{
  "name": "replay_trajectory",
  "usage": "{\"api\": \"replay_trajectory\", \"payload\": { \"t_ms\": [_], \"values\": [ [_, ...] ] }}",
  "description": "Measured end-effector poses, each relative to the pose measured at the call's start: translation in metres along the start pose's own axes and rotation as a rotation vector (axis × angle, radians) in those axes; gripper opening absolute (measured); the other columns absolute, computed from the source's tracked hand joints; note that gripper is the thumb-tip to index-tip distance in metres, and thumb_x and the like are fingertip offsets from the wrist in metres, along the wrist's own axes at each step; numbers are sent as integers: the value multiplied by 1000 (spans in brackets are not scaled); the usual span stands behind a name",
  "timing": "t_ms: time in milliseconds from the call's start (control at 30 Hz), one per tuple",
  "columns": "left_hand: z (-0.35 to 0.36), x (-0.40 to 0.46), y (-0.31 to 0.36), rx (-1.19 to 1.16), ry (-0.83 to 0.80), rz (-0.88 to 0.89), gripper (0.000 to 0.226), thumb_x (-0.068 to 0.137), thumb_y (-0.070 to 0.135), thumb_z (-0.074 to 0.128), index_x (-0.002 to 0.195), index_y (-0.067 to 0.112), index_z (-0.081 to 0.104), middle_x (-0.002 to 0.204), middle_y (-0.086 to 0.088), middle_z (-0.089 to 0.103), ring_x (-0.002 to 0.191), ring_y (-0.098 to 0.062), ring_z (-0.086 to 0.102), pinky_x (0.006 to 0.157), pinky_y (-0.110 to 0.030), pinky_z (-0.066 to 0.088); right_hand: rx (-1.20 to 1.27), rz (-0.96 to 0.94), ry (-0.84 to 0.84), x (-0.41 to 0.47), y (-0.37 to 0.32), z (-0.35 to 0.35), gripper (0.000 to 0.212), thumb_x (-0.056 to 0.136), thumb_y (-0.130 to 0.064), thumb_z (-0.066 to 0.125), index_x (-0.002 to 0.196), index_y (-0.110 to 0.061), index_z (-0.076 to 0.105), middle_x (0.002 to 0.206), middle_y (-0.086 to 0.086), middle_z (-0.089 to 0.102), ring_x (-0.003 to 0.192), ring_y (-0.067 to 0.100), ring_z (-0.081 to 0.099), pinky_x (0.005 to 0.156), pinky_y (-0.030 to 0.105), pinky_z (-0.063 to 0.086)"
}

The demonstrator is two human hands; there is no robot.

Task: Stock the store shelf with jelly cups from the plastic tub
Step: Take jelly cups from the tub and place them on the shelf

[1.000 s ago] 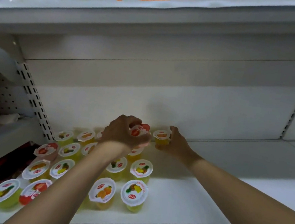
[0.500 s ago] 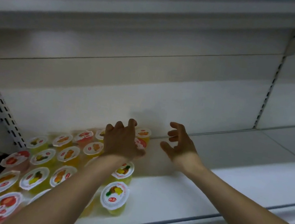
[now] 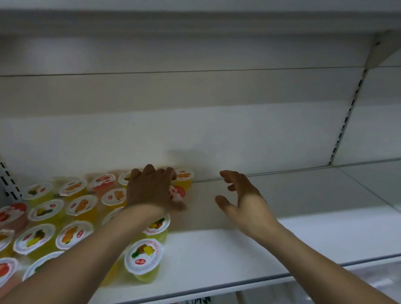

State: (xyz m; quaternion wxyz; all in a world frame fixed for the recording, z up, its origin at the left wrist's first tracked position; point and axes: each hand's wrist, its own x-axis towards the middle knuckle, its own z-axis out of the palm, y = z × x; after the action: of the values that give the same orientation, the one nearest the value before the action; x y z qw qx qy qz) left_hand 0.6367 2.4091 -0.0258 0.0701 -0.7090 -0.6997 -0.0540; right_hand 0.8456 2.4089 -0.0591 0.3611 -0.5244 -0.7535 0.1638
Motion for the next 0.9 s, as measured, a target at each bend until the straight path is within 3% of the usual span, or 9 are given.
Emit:
{"api": "replay_trajectory", "payload": {
  "t_ms": [67,167,267,367,600,733,900],
  "values": [
    [-8,-11,6,-70,23,43,73,71,71,59,132,34,44,132,11,52,126,-16,37,98,-35,28,-60,-38,-39,-5,-2,-7,59,90,-39,59,144,-30,35,141,-6,44,126,13,45,101,33,42],
    [-17,-37,20,-219,259,152,80,69,73,52,136,30,48,140,8,49,130,-18,41,103,-36,30,-187,-109,-34,-13,-5,-18,65,91,-46,54,148,-28,28,148,-4,36,133,17,37,106,34,35],
    [-18,-56,43,-134,336,188,81,76,70,56,143,28,40,147,2,43,133,-24,40,108,-42,32,-244,-116,37,-27,4,-32,61,91,-46,55,144,-26,33,144,-2,40,127,19,42,102,35,39],
    [-14,-71,78,-151,369,224,79,76,71,43,141,26,41,141,-1,48,124,-25,47,99,-41,41,-232,-102,102,-48,23,-52,54,90,-44,55,138,-24,42,136,-2,48,120,19,48,95,36,44],
    [7,-90,203,-353,298,389,76,82,53,64,146,26,32,145,-1,41,127,-21,43,99,-38,41,-331,-42,187,-114,106,-140,58,88,-50,39,139,-23,41,133,-2,50,112,18,55,85,33,43],
    [24,-103,303,-445,200,437,76,83,51,64,147,28,29,145,3,38,126,-18,42,97,-35,42,-352,24,181,-166,174,-205,58,89,-49,42,141,-23,37,133,-1,49,110,21,57,80,37,51],
    [52,-122,444,-591,14,539,77,81,50,66,146,30,29,143,7,37,127,-15,40,101,-32,39,-436,203,116,-242,269,-286,57,91,-38,55,144,-28,33,137,-3,45,111,22,56,76,37,50]
  ]
}}
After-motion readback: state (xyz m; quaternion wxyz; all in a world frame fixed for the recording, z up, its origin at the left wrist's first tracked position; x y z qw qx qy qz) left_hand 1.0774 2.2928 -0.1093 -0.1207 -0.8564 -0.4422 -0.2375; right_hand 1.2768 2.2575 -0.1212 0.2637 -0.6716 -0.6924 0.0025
